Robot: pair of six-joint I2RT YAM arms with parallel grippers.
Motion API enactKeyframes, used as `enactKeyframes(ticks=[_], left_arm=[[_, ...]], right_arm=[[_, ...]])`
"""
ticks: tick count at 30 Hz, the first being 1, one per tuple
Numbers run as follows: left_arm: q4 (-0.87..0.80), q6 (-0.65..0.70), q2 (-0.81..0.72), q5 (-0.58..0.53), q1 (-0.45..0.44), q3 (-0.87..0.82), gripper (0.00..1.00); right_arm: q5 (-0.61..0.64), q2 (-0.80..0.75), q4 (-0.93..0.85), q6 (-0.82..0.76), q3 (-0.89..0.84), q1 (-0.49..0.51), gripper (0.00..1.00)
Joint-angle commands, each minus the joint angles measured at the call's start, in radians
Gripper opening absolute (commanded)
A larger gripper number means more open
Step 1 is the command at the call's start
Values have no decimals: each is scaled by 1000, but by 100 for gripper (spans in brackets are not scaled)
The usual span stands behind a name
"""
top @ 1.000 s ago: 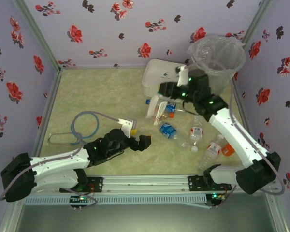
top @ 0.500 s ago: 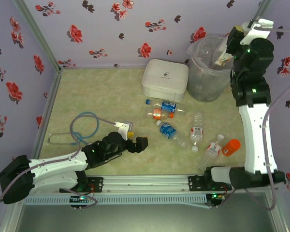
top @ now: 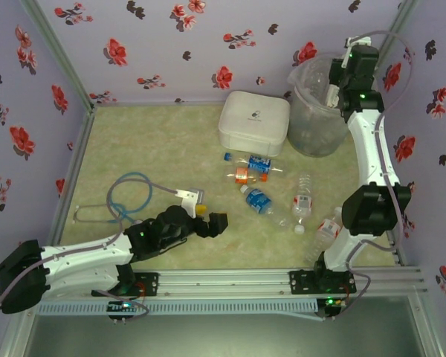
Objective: Put the plastic bottles in the bin
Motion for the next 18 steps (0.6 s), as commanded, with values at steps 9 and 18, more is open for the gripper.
enactKeyframes(ticks=[9,18], left_arm=[[-87,10,51,-30,-7,89,100],[-106,13,101,-25,-9,129,100]], right_arm=[[-80,226,-305,35,181,-13,0],[-251,403,-525,81,345,-14,9]])
